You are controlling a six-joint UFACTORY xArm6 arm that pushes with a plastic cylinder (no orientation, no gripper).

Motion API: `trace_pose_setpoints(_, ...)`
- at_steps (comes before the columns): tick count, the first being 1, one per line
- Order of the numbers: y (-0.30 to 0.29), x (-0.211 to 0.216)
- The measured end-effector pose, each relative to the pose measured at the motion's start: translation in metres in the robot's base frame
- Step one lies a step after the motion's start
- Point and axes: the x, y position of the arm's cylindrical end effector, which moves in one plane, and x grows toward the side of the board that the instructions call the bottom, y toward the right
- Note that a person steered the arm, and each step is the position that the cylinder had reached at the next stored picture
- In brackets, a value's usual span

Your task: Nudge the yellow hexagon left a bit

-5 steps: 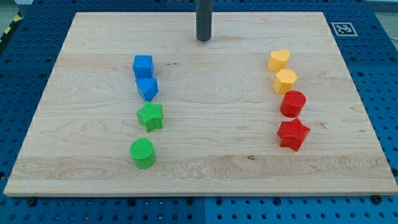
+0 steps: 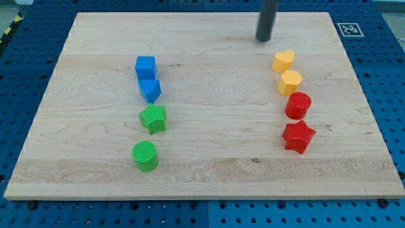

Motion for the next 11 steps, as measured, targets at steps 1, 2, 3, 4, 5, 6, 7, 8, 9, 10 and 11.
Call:
trace_pose_setpoints(1, 0.049, 0.012)
trace_pose_setpoints(2, 0.070, 0.051)
trace_pose_setpoints(3, 0.071, 0.100)
trace_pose_setpoints(4, 0.071, 0.109)
trace_pose_setpoints(5, 0.067, 0.126)
trace_pose_setpoints(6, 0.059, 0.138)
trace_pose_setpoints(7, 0.055, 0.138)
trace_pose_setpoints(8, 0.034, 0.138)
trace_pose_setpoints(9, 0.012, 0.140)
trace_pose_setpoints(10, 0.004, 0.140)
trace_pose_setpoints(11, 0.011, 0.140)
